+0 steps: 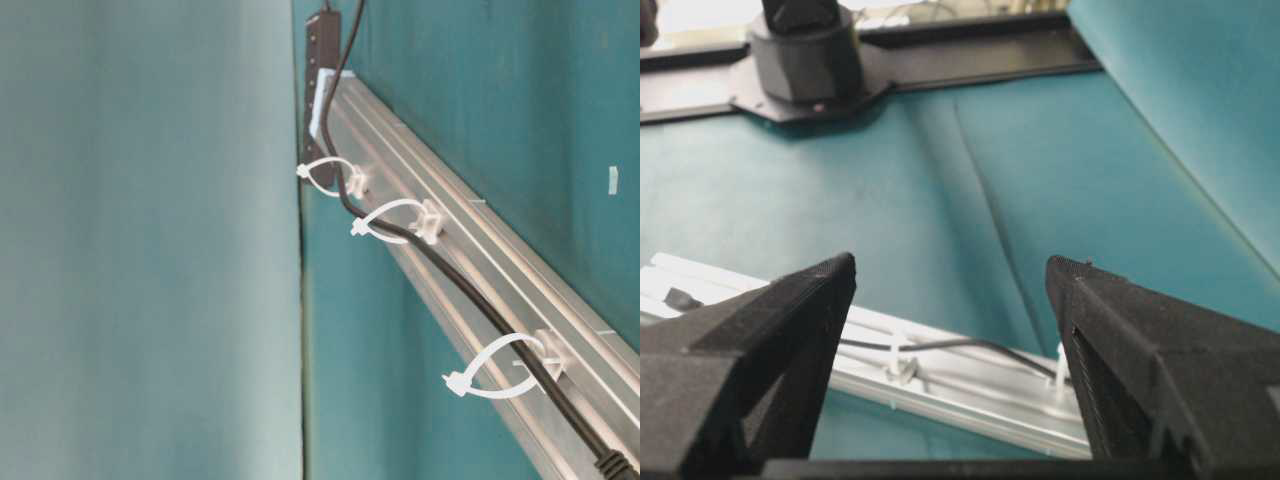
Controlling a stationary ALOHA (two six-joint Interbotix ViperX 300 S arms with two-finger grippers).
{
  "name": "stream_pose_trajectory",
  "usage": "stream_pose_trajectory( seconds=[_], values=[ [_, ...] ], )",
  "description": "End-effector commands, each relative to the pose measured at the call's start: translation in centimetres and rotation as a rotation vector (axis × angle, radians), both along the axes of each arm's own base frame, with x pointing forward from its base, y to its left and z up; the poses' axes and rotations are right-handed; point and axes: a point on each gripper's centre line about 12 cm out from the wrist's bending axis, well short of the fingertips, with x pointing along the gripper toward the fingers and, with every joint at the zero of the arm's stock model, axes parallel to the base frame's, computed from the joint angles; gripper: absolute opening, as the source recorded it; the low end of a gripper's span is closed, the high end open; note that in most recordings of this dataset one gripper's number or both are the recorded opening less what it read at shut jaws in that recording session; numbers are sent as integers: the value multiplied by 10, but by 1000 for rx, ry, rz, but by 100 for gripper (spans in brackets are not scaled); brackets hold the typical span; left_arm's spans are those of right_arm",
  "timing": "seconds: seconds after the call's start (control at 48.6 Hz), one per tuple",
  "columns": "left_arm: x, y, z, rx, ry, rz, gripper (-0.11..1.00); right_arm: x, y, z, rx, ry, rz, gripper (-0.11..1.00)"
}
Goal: Pass the USB cable through three rings with both arms.
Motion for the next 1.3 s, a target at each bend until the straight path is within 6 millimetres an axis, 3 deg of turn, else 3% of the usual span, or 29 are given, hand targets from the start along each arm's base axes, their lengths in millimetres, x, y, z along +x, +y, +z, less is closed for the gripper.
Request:
stream_pose_trajectory(
  seconds=[0.0, 1.276],
  values=[
    [2, 1, 6, 4, -9, 4, 91, -1, -1, 2, 5, -13, -5, 82],
    [1, 0, 4, 9, -7, 2, 88, -8, -8, 5, -10, -49, -56, 80]
  ],
)
